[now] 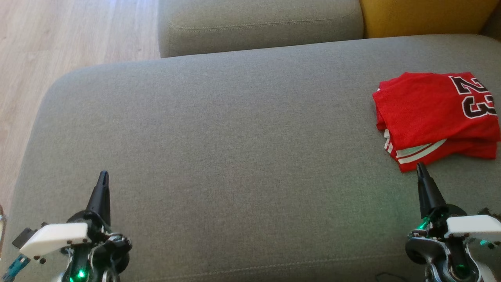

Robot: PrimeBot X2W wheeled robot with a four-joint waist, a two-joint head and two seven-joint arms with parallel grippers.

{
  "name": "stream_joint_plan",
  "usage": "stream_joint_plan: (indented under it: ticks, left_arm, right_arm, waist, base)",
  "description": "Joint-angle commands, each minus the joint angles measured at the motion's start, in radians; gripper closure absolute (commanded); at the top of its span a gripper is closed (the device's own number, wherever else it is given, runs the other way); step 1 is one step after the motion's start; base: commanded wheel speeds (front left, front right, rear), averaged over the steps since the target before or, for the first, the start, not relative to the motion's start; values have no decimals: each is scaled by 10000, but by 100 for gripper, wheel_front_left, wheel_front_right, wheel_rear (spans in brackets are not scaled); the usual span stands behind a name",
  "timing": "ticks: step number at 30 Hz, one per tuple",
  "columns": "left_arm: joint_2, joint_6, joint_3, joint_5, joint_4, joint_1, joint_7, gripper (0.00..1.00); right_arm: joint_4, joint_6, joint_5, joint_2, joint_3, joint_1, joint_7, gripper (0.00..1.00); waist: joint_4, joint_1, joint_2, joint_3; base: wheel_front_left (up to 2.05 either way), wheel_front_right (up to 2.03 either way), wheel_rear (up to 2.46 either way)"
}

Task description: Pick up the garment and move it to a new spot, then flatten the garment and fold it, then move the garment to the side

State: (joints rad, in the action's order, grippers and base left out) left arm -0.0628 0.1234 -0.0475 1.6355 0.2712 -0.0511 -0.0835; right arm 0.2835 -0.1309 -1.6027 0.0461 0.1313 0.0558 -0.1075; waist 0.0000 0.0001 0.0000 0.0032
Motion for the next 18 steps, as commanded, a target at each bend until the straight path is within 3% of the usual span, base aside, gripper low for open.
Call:
stream_joint_plan:
  ticks: [1,18]
  left_arm:
    - [-82,73,-377,-31,-273,-545,-68,100]
    - [-42,73,-434,-79,-270,-550,-113,100]
  right_arm:
    - [-388,2,-58,41,-174,522,-58,100]
    - [-388,2,-59,41,-174,522,-57,100]
  waist:
    - [0,-1,0,0]
    - [0,-1,0,-1]
  base:
    - [0,0,0]
    - [0,0,0]
